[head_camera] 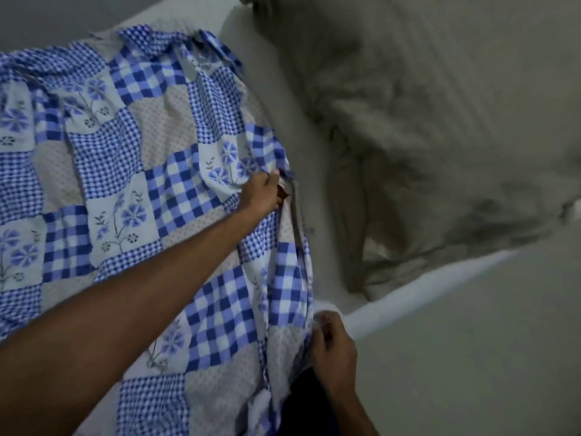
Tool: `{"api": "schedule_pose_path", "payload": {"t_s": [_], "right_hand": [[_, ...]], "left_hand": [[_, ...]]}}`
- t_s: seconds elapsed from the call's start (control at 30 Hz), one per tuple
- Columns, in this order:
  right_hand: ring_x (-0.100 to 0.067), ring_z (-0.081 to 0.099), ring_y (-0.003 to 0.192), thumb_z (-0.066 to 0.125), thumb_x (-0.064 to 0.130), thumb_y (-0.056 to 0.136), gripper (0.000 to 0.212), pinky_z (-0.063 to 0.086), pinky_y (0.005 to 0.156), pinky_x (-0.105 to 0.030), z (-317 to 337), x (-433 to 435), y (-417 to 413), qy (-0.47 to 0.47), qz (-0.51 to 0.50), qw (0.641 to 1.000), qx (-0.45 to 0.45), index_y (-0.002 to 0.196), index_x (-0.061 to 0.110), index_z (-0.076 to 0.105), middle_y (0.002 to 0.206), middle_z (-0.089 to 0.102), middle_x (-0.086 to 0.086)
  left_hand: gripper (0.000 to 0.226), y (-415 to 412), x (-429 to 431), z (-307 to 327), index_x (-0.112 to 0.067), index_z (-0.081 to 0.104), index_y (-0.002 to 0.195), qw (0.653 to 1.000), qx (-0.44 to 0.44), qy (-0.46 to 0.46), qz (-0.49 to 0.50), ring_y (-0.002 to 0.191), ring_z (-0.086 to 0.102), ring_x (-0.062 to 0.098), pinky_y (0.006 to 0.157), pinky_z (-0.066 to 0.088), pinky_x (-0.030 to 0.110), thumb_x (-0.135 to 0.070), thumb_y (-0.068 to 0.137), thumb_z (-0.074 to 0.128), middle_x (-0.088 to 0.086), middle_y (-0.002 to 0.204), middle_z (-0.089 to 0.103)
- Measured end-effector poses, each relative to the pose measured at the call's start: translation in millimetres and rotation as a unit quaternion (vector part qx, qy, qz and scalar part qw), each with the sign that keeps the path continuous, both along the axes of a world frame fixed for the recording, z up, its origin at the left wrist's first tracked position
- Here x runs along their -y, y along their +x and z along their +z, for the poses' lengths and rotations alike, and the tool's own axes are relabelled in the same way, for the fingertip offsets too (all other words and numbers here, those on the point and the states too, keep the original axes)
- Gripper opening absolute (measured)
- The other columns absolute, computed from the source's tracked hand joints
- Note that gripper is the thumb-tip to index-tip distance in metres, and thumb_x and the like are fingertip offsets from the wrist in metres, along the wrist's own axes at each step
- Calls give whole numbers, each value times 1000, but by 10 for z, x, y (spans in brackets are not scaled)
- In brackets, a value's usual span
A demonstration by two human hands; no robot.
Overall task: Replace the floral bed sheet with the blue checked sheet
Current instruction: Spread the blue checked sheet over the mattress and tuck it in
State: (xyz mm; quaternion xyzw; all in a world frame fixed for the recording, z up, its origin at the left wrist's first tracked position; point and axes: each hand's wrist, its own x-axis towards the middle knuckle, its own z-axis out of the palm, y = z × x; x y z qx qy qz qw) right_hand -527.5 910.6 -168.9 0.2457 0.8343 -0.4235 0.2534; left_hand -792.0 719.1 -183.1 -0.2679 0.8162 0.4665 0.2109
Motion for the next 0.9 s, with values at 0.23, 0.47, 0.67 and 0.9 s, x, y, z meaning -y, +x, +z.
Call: {"api": "schedule_pose_path", "payload": {"t_s": [0.23,0.47,0.67,0.9], "right_hand": [[-10,63,67,69,40,89,15,52,66,-34,-31,-94,613,-1,-99,993,-72,85,28,60,69,66,10],[-26,65,88,47,73,87,53,43,67,-34,52,333,936,32,103,994,32,81,20,49,86,68,0],[-13,56,69,48,35,103,33,31,61,-30,31,364,1209,-87,-81,993,-16,72,25,41,70,55,5],[-16,55,74,49,38,102,27,44,74,-34,21,-391,1157,-53,-274,958,-61,81,21,53,76,60,1]], "left_hand": [[21,881,-328,411,-16,63,104,984,-76,-66,-144,84,61,19,76,48,34,-35,98,56,1,92,65],[32,2626,-392,336,-24,43,105,956,-46,-174,-233,45,45,14,42,29,29,-47,92,61,1,60,49],[23,2961,-661,367,-25,43,107,974,-83,-87,-191,60,57,14,57,46,34,-20,91,58,-2,91,60],[13,2691,-1446,508,-19,56,105,955,-118,-36,-269,60,52,6,61,40,29,-15,92,55,-12,66,53]]}}
